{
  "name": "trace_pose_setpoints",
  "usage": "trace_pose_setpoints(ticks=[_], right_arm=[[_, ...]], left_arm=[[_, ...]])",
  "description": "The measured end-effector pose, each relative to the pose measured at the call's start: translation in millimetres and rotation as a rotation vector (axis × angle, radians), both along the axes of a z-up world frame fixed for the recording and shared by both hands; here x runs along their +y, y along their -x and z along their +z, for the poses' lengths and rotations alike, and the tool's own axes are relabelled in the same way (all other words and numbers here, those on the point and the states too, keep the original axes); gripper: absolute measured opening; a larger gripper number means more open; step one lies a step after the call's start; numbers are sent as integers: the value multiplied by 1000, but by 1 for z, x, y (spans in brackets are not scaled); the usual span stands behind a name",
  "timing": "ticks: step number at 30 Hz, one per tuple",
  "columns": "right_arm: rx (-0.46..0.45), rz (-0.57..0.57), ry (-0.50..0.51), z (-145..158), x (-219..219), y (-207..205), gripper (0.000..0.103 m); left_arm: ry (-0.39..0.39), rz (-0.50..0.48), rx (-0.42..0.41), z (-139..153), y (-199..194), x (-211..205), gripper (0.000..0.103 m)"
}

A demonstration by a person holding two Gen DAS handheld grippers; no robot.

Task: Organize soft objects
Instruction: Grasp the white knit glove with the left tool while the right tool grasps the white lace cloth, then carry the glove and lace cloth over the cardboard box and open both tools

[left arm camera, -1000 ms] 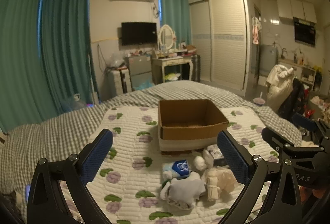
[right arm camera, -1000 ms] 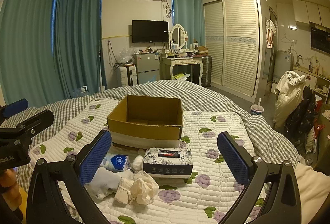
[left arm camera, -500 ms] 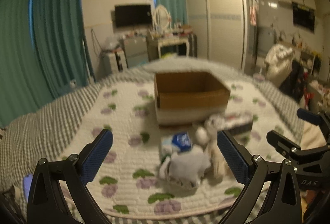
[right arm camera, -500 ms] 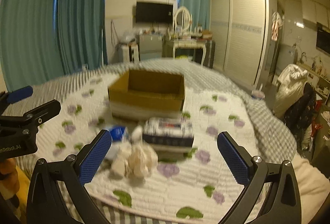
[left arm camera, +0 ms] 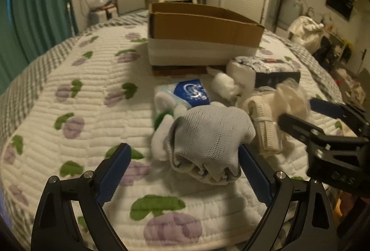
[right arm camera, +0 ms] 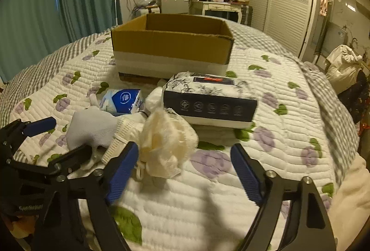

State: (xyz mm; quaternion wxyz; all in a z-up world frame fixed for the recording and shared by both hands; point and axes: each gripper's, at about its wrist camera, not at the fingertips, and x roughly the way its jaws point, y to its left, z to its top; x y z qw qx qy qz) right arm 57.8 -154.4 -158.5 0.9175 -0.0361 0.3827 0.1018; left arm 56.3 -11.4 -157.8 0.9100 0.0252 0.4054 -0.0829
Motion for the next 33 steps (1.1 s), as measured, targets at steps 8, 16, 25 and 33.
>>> trace_pose_setpoints(ticks=[8, 16, 25, 33], right_arm=[[13, 41, -34, -5, 1, -6, 16], [-31, 29, -74, 15, -10, 6, 13], [-150, 13, -113, 63, -23, 34, 13], [-256, 30, -171, 120, -30, 31, 13]], left_arm=[[-72, -104, 24, -14, -11, -23, 65], [-47, -93, -1, 6, -1, -10, 52], [14, -73, -129, 78, 25, 14, 52], [88, -73, -206, 135, 4, 25, 52]])
